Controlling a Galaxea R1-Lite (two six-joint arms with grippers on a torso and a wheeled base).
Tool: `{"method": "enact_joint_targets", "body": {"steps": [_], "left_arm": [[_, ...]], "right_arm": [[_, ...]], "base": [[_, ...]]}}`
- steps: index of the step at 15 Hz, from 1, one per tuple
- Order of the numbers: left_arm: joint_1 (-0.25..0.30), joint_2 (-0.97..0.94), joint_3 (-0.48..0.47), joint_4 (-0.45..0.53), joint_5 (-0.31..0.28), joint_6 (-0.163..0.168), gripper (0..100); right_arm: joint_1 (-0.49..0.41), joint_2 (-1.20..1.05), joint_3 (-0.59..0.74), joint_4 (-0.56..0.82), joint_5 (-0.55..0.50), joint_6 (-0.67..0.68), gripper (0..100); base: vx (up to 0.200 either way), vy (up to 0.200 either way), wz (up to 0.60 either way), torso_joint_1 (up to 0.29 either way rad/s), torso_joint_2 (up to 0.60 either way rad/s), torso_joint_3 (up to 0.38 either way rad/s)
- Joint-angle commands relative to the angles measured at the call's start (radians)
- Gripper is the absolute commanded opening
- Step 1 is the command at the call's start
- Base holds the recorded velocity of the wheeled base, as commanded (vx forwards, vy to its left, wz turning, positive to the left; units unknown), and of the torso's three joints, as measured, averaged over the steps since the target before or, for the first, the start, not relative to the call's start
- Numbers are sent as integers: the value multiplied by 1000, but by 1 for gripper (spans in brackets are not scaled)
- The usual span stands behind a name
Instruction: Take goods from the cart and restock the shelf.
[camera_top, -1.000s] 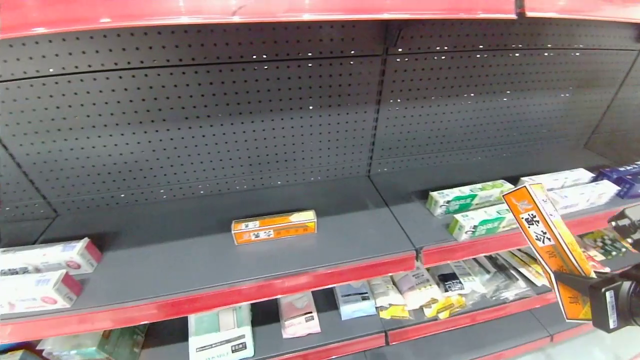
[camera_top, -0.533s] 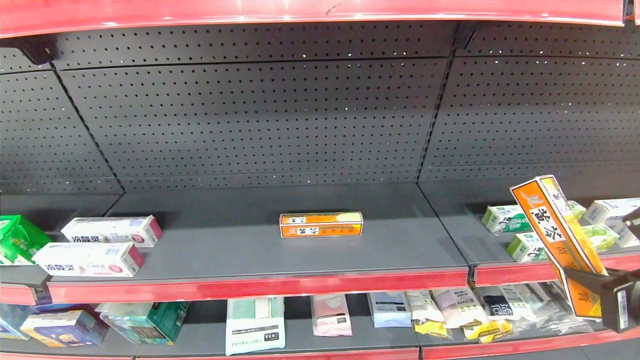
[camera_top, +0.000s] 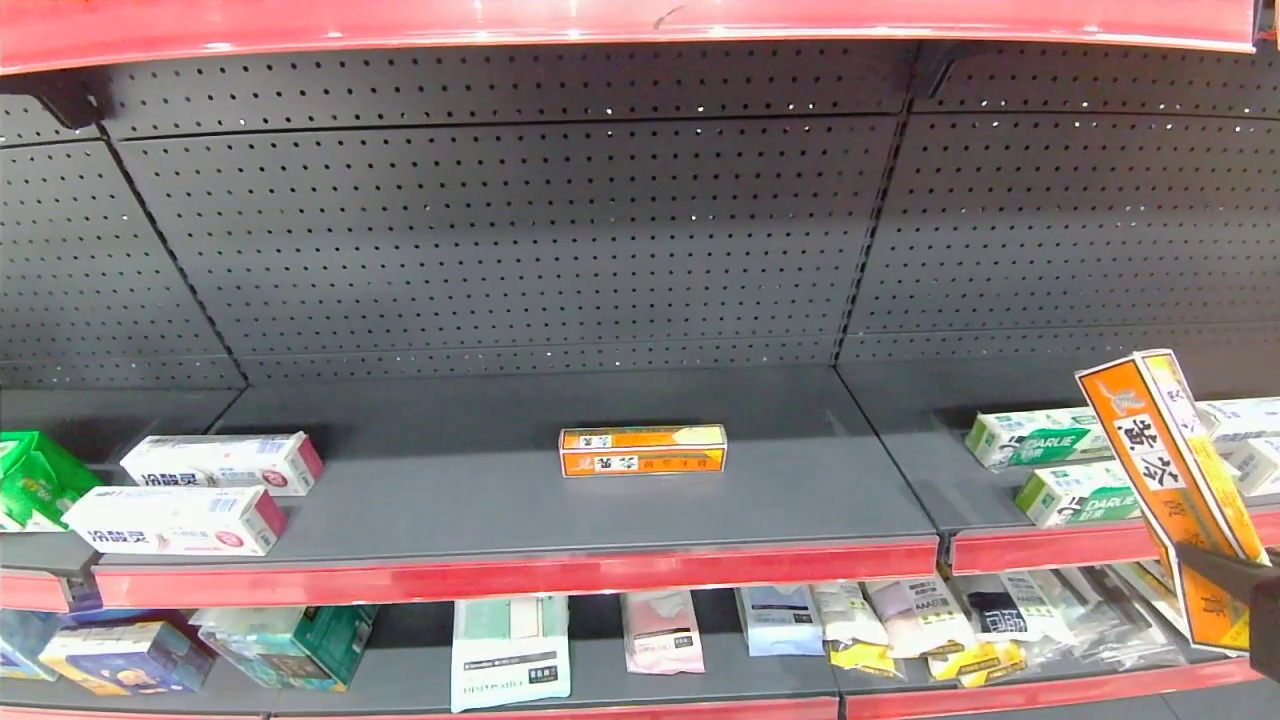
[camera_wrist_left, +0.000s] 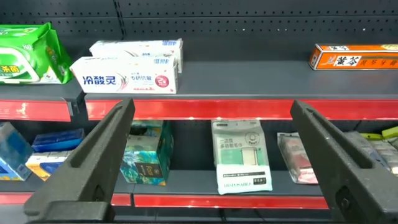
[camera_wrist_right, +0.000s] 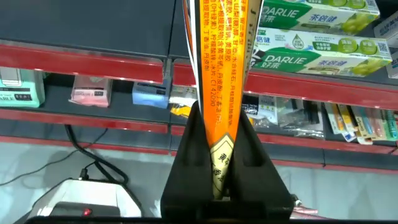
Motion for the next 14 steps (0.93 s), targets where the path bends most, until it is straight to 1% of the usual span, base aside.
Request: {"method": "enact_joint_targets", "body": {"steps": [1,3,6,9,11,13,14], "left_arm": [[0,4,0,0,1,0,100],[-3,13,0,0,1,0,100],[-3,13,0,0,1,2,100],[-3,12,0,0,-1,3,100],[-3,22,-2,0,-18,23,100],[-14,58,-6,0,-38,63,100],[-14,71,-6,0,-39,68,100]], "right_arm": [[-8,-15,9,-1,1,0,0],[-8,-21,15,-1,2,0,0],[-8,-38,32,-1,2,0,0],[-8,-57,41,-1,4,0,0],[-6,-94,58,-1,8,-2,0],[-6,-167,74,-1,7,0,0],[-9,-212,81,1,5,0,0]], "base": [[0,0,0,0,0,0],[0,0,0,0,0,0],[0,0,-600,1,1,1],[0,0,0,0,0,0],[0,0,0,0,0,0],[0,0,0,0,0,0],[0,0,0,0,0,0]]}}
